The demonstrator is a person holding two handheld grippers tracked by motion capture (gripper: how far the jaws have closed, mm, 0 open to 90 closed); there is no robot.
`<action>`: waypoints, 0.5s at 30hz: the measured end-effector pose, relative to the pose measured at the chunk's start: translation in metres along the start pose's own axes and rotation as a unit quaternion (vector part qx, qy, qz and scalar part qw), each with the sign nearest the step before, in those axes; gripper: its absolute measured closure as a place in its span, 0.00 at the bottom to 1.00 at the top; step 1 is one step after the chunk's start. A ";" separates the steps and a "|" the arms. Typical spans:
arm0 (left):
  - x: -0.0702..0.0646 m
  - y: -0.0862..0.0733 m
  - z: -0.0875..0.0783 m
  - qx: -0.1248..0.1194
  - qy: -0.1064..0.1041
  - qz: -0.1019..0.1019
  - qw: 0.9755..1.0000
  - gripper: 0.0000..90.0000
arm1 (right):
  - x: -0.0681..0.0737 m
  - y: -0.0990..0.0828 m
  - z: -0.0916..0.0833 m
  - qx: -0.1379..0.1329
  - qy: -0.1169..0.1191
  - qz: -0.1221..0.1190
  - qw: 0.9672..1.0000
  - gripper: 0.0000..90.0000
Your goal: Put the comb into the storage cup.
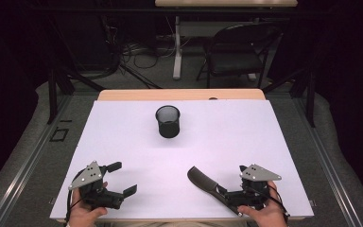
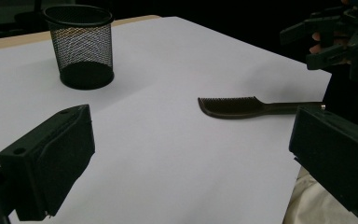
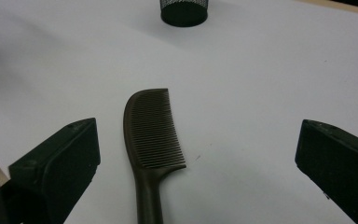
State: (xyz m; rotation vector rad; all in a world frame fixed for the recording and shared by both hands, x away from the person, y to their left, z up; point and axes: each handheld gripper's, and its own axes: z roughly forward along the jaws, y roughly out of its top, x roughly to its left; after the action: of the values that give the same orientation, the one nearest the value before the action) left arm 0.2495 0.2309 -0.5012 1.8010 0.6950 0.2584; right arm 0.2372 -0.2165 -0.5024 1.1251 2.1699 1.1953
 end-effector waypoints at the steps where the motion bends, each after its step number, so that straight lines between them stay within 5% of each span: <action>1: 0.000 0.000 0.000 0.002 0.005 -0.001 1.000 0.00 | 0.000 0.000 0.001 0.006 0.004 -0.001 1.000 0.00; 15: 0.002 0.000 -0.002 0.006 0.013 -0.015 1.000 0.00 | 0.000 0.007 0.009 0.053 0.007 -0.019 0.998 0.00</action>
State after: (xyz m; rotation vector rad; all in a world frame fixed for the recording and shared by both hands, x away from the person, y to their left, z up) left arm 0.2505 0.2334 -0.5006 1.8003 0.7422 0.2576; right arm 0.2464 -0.2101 -0.5014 1.1159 2.2790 1.0862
